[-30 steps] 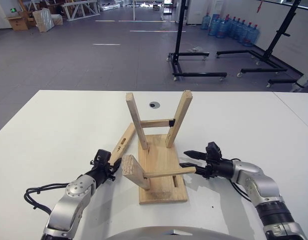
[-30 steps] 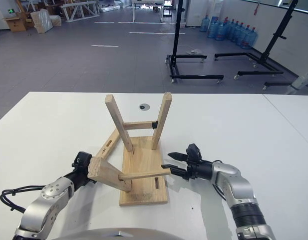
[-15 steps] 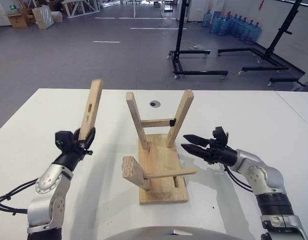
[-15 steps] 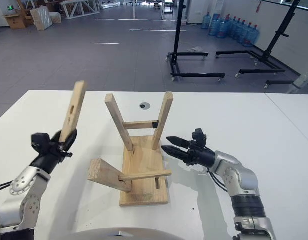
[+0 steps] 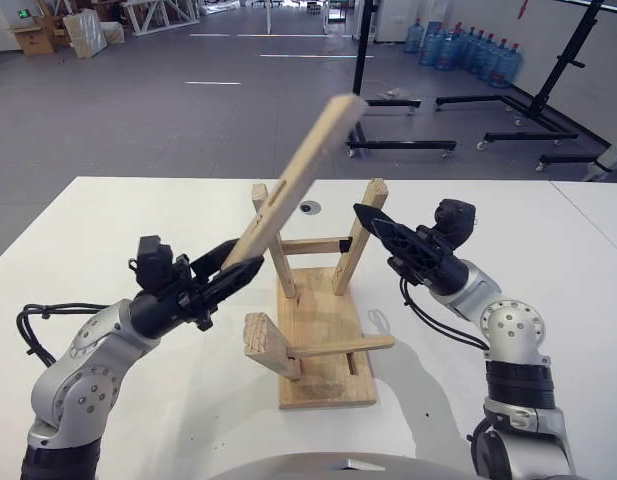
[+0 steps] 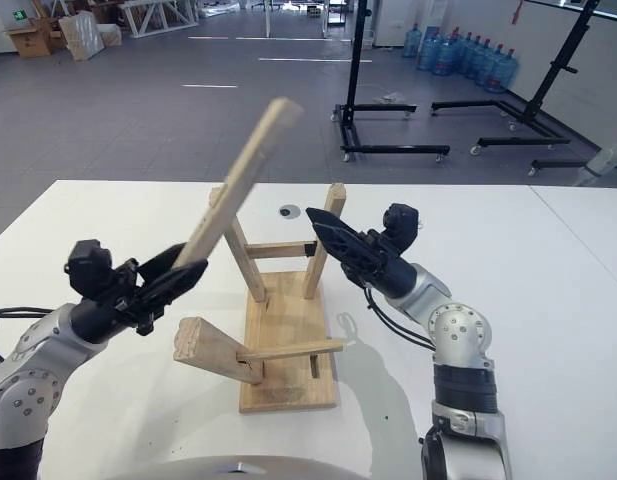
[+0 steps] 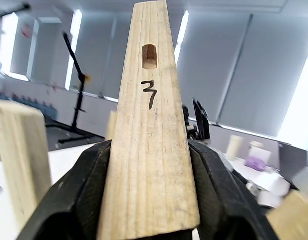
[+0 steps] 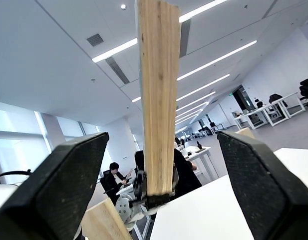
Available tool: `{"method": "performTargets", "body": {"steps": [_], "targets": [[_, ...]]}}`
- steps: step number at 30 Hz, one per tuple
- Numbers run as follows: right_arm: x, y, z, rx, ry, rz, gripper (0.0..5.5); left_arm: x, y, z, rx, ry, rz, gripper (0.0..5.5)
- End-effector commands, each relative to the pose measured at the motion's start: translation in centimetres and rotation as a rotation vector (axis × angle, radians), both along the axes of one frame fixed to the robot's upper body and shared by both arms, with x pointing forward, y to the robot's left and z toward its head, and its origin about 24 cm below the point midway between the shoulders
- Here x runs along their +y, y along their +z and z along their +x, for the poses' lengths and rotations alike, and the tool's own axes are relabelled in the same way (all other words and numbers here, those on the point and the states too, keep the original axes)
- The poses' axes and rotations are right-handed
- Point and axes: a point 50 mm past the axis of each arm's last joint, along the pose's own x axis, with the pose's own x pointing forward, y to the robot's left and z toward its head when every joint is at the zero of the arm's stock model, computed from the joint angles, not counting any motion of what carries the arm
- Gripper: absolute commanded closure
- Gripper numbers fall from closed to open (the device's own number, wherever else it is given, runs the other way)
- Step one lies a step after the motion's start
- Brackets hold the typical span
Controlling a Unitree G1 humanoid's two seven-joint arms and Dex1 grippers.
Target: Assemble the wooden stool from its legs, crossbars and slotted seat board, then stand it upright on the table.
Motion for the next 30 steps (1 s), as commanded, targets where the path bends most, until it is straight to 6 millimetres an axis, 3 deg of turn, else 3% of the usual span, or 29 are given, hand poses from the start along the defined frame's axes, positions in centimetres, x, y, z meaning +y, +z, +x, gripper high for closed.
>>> {"method": "performTargets", "body": {"steps": [1,8,19,28,30], "targets": [[1.4,1.0,0.2,-0.052,0.021,0.035,1.49,-0.5,-0.8,0.4,0.063,-0.107,0.028,3.44],[2.8,1.3,0.5,-0.066,0.028,0.07,1.49,-1.5,-1.0,0.5,0.074,-0.19,0.046,3.44],[3.0,0.9,0.2,-0.046,0.089,0.083,3.34,-1.4,-1.2,0.3,0.061,-0.193,0.046,3.44],[3.5,0.5,-0.2,-0.054,0.1,0.005,3.38,-1.3,-1.3,0.3,0.057,-0.173,0.05,3.44],[3.3,0.4,-0.4,-0.1,0.053,-0.062,3.4,-1.0,-1.6,0.5,0.084,-0.137,0.052,2.99]]}}
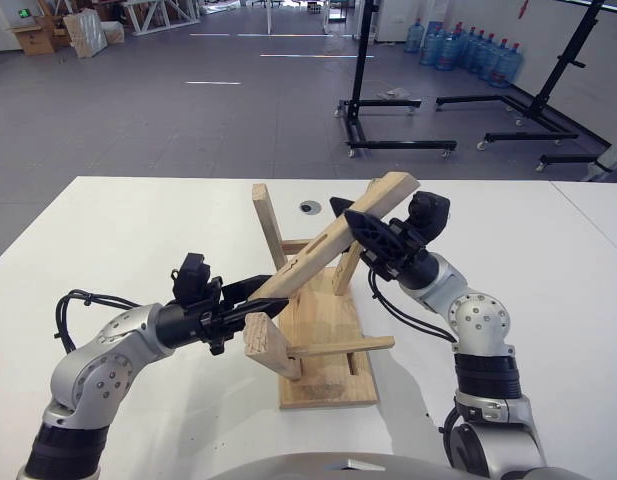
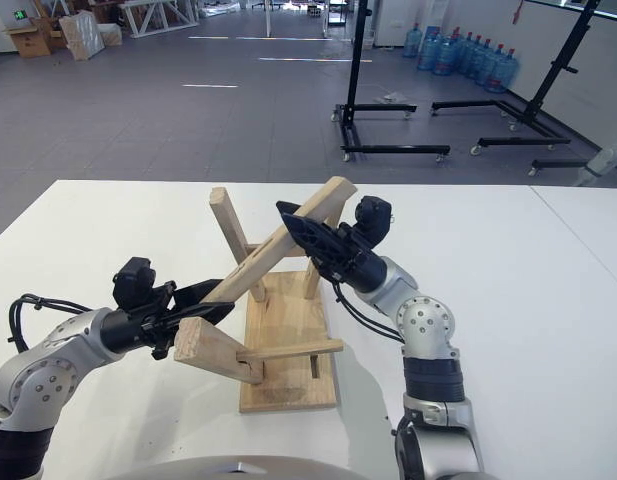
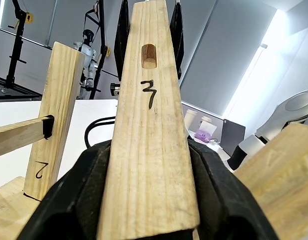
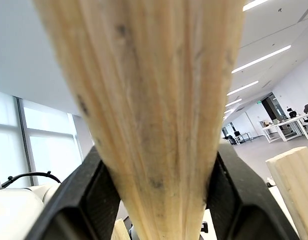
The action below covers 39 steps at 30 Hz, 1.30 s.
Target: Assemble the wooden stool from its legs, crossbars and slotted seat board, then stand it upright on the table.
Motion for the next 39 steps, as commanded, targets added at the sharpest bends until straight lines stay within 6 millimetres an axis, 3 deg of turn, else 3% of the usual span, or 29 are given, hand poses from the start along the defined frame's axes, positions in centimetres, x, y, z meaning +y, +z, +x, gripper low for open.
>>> {"method": "performTargets", "body": {"steps": [1,3,7,14,19,26,35,39], "targets": [[0.0,-0.4,-0.4,-0.078,-0.079,-0.144,3.4,0.5,-0.1,0.3,0.005,0.056,0.013,2.77],[-0.7,0.2,0.3,-0.152,-0.246,-0.141,3.4,0.8,0.0,0.1,0.014,0.067,0.003,2.52],[-2.6,0.5,0.3,-0.253,-0.331,-0.269,3.41,2.1,0.4,-0.6,-0.004,0.175,0.001,2.02],[-8.4,-2.1,-0.2,-0.26,-0.226,-0.474,3.41,5.2,1.4,-2.0,-0.06,0.434,-0.022,0.96],[-10.5,-3.1,-0.8,-0.231,-0.104,-0.549,3.41,6.4,1.5,-2.3,-0.063,0.515,-0.035,0.25],[-10.4,-4.0,-1.8,-0.207,0.016,-0.553,3.43,7.0,1.4,-2.4,-0.055,0.538,-0.009,0.1],[-12.0,0.5,-2.7,-0.356,-0.034,-0.623,3.45,6.9,1.2,-3.3,-0.048,0.574,0.003,0.1],[-10.9,-0.8,-3.0,-0.336,0.026,-0.637,3.45,6.7,0.6,-3.3,-0.037,0.588,0.002,0.1]]}}
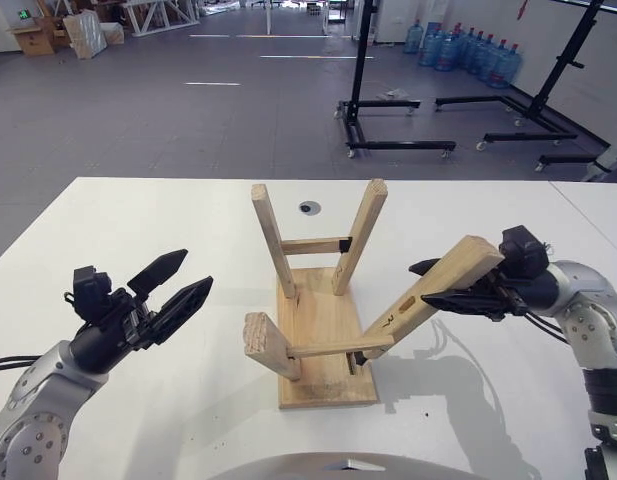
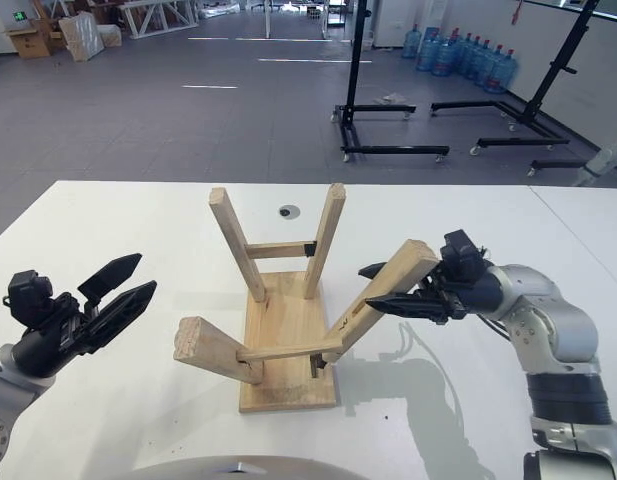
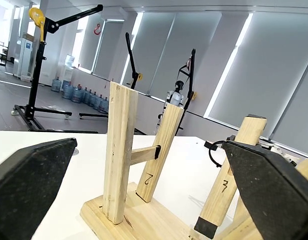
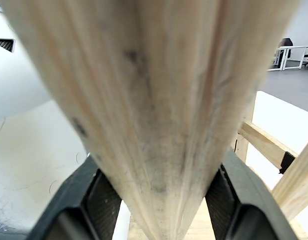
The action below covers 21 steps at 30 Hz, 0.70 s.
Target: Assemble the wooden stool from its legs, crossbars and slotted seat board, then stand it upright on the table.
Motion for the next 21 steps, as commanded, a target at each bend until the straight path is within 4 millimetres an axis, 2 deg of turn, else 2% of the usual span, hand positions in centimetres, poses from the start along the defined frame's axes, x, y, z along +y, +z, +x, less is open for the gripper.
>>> {"method": "performTargets", "body": {"steps": [1,6,12,21], "targets": [[1.1,-1.1,-0.4,0.031,0.05,-0.018,3.45,-0.2,-0.2,0.2,0.006,0.011,0.01,0.1],[0.9,-1.9,-0.2,0.009,0.005,-0.062,3.45,-0.3,-0.4,0.3,0.017,0.009,0.017,0.1],[0.9,-1.6,-0.2,-0.028,0.01,-0.123,3.45,-0.7,-0.8,0.1,0.021,0.016,0.015,0.1],[2.2,-1.5,0.0,-0.177,0.013,-0.138,3.45,-0.7,-1.1,-0.1,0.024,0.032,0.012,0.1]]}}
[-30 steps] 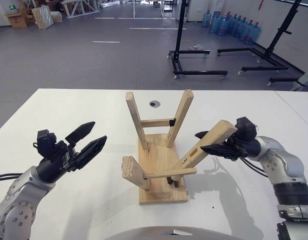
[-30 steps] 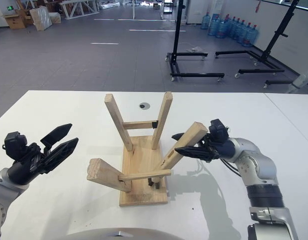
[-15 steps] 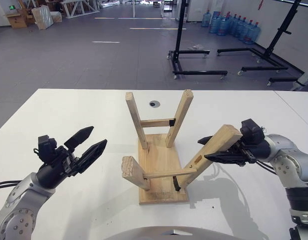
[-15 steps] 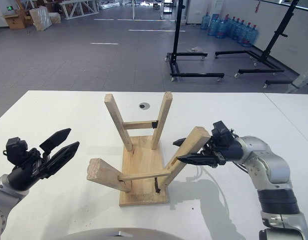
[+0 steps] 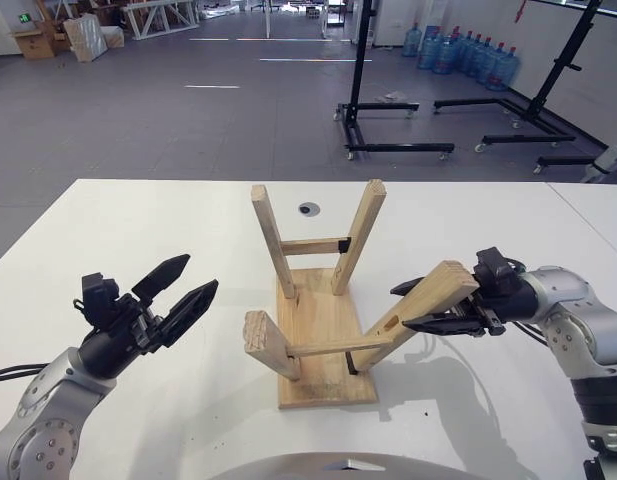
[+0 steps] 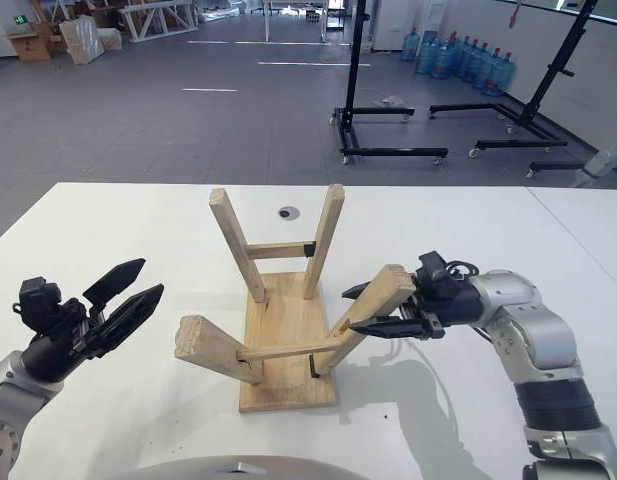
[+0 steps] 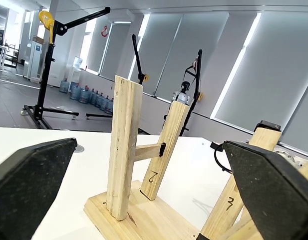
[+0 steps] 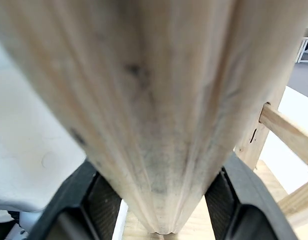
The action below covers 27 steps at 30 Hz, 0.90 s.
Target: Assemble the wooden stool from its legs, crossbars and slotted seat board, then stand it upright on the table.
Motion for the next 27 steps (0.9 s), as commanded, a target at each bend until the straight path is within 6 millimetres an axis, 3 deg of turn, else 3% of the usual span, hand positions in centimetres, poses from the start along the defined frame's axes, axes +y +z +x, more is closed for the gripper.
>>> {"method": "performTargets", "body": {"steps": [1,11,20,27], "targets": [[0.4,0.1,0.2,-0.067,-0.02,-0.022,3.45,-0.2,-0.2,-0.1,0.009,0.006,0.01,0.1],[1.0,-0.4,-0.2,-0.085,0.019,-0.019,3.45,-0.4,-0.5,0.3,0.017,0.0,0.016,0.1],[2.0,-0.7,-0.2,-0.082,0.002,0.015,3.45,-1.9,-1.0,1.1,0.029,-0.057,0.014,0.1],[1.7,-1.1,-0.5,-0.136,0.014,-0.012,3.45,-2.1,-1.3,1.3,0.036,-0.05,0.008,0.1]]}}
